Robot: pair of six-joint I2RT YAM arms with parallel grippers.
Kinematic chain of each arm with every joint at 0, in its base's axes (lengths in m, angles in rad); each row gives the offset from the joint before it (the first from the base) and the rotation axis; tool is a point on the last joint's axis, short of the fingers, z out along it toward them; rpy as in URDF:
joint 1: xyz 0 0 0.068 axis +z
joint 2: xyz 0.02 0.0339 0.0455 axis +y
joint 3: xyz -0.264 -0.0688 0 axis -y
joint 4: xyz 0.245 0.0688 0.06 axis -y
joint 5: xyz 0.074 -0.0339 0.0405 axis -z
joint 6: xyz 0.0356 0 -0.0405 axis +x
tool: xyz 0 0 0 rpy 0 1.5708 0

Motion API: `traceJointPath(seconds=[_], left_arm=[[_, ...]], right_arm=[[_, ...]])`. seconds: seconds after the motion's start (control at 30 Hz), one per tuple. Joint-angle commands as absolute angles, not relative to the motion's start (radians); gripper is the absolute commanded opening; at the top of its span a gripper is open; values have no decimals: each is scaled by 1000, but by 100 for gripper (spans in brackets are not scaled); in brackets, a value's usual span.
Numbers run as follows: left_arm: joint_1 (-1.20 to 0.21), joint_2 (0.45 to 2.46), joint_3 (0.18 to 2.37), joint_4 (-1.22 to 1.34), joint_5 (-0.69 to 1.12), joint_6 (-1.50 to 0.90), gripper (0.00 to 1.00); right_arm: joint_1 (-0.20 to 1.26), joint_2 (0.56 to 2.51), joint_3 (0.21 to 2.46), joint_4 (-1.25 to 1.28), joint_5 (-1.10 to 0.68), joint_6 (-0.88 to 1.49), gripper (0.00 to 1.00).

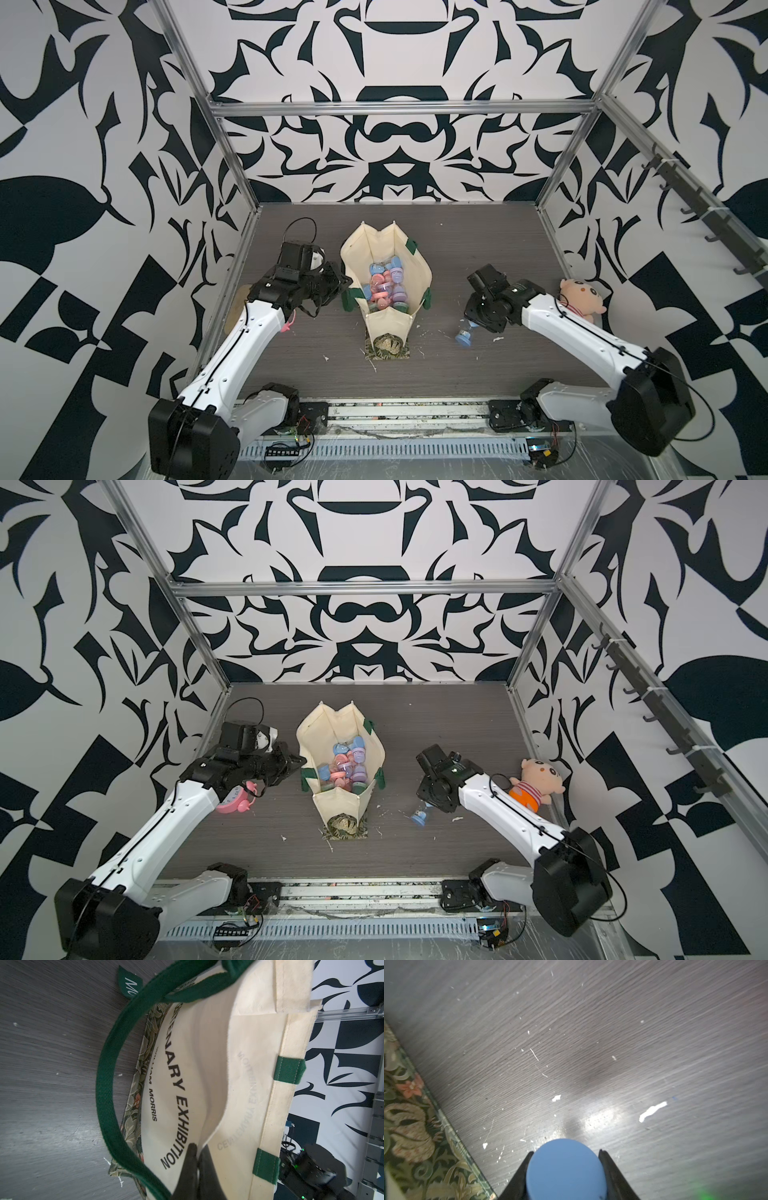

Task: Put the hourglass into the canvas bag
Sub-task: Pick up the hourglass from the center of the board, then place the hourglass in the canvas bag.

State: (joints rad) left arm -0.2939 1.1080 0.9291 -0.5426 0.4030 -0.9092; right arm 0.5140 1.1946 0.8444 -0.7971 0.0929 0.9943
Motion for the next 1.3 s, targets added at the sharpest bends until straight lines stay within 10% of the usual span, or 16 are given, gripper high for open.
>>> traceJointPath(seconds=[0.0, 0.7, 1.27], left_arm=[[-292, 1117, 952, -551, 408, -901, 1], [-292, 1053, 938, -603, 382, -910, 1], [-292, 1008, 942, -631, 342, -934, 2]], right_arm=[[520, 1106, 883, -897, 124, 957, 0], [555, 1092, 1229, -924, 3, 802, 0], [877, 1442, 1719, -856, 152, 603, 0]])
